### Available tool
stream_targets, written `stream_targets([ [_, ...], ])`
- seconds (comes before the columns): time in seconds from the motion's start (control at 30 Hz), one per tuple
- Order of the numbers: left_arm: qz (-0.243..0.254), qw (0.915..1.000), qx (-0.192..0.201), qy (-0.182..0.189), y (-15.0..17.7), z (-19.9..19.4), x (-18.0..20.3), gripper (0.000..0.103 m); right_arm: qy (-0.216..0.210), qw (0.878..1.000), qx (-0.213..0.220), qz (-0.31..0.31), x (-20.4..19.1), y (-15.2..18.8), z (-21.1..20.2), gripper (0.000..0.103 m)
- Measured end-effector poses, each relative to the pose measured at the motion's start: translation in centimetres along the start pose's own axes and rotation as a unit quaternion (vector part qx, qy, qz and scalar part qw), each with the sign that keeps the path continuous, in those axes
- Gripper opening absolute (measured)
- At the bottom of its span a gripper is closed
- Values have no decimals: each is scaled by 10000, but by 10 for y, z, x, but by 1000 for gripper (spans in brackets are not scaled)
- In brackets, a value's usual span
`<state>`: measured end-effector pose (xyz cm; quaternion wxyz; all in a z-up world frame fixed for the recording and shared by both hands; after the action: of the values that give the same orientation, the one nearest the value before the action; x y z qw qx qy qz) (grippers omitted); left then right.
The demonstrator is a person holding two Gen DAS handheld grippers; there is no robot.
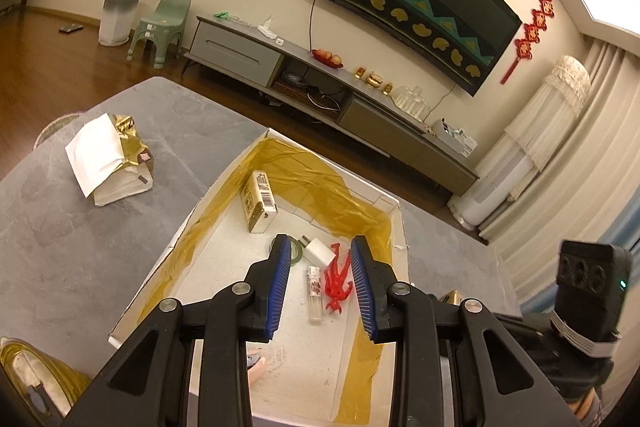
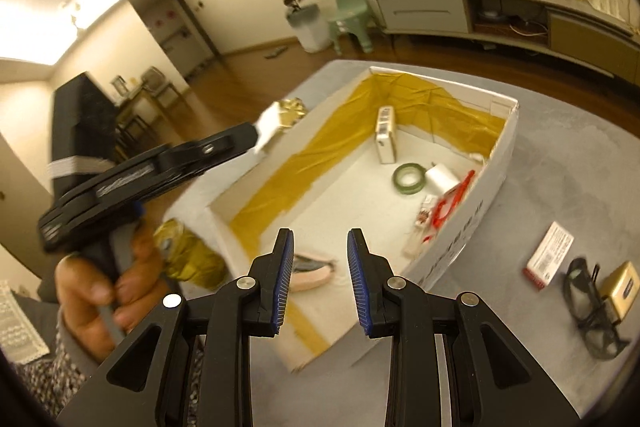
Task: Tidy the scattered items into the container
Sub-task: 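Move both open tools back to the table toward the binder clip and glasses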
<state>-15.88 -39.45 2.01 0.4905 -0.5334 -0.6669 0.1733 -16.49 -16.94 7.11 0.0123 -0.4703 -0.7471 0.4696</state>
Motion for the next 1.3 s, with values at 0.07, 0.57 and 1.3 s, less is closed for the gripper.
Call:
stream_targets([
  [0.07, 64, 10000, 5, -18, 2, -3, 4, 33, -117, 9998, 158, 42, -2, 12, -11, 31],
  [0.57, 771, 9955, -53, 547, 32, -18, 63, 33, -176, 9954, 936, -77, 2, 87, -62, 32],
  [1.3, 2208, 9496, -1414, 1718, 158, 30, 226, 33, 1261, 9787, 1188, 1106, 133, 142, -182, 32],
])
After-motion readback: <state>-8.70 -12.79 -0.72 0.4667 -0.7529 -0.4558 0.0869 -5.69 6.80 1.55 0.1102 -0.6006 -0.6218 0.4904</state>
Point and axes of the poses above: each gripper's, at about its wrist camera, not at the fingertips, and z roughly the way its jaws point, x to its right, y to its underside, the point moved 1 cm from there along z, roughly the way its jaws point, and after that the axes turned 7 degrees about x, right-handed, at the moved point
